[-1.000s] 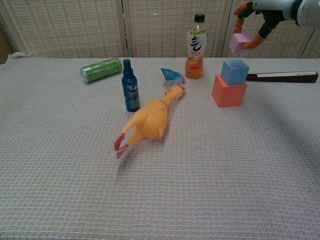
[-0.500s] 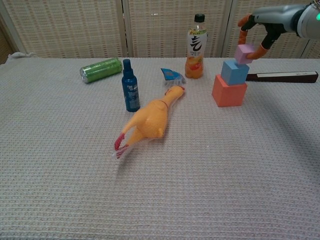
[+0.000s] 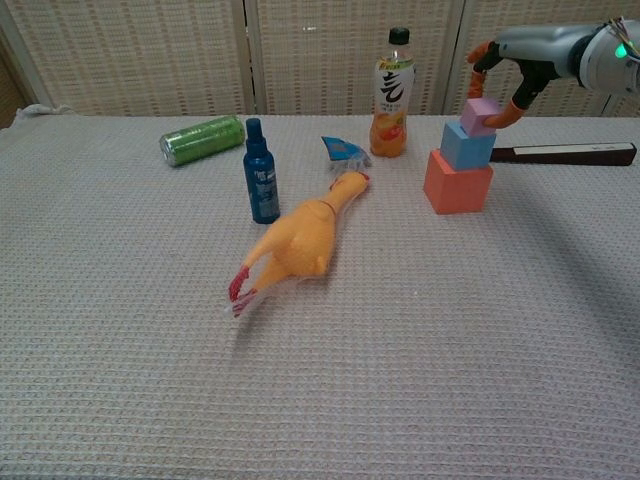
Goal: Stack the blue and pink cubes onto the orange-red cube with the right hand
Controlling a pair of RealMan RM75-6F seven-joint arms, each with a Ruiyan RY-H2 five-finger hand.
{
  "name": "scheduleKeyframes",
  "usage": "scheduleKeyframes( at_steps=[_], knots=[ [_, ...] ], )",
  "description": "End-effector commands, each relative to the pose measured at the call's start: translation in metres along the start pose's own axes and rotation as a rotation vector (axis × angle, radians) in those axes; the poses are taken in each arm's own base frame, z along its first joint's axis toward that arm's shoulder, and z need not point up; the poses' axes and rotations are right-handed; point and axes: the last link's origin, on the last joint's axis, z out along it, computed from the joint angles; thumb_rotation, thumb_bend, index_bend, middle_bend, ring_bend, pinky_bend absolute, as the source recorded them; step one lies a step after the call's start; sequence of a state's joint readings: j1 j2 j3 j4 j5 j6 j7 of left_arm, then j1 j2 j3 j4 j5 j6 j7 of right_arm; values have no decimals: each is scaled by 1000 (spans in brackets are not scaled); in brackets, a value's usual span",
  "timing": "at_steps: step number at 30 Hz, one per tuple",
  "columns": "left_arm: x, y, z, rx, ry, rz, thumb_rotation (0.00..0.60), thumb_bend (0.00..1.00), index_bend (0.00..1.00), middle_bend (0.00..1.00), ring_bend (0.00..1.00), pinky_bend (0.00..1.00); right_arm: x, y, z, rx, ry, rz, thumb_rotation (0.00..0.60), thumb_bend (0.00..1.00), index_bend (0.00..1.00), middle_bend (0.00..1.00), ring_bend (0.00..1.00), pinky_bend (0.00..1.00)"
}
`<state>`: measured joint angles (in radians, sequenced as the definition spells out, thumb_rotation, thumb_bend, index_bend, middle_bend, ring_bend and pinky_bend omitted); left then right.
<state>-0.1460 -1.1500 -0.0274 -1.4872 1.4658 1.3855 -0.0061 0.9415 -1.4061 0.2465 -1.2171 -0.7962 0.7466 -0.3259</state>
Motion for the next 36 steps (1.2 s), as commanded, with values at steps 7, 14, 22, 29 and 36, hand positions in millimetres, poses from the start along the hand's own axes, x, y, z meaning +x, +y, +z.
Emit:
scheduleKeyframes(
  at_steps=[7,14,22,29,36],
  knots=[
    [0,0,0,-2,-1,0,600,438,0,0,0,86,3,0,-1,2,5,1,600,226,468,0,0,0],
    [0,1,0,-1,2,1,600,437,0,0,0,86,2,0,1,1,0,3,600,227,468,0,0,0],
    [0,0,0,0,-2,2,600,437,0,0,0,86,-2,0,2,0,-4,-13,600,226,466,0,0,0],
    [0,0,0,1,0,1,600,437,0,0,0,86,-4,-1,3,4,-7,-23,600,226,402,0,0,0],
    [0,0,0,0,1,0,600,437,0,0,0,86,-3,-1,1,7,-6,-25,600,226,198,0,0,0]
  ],
)
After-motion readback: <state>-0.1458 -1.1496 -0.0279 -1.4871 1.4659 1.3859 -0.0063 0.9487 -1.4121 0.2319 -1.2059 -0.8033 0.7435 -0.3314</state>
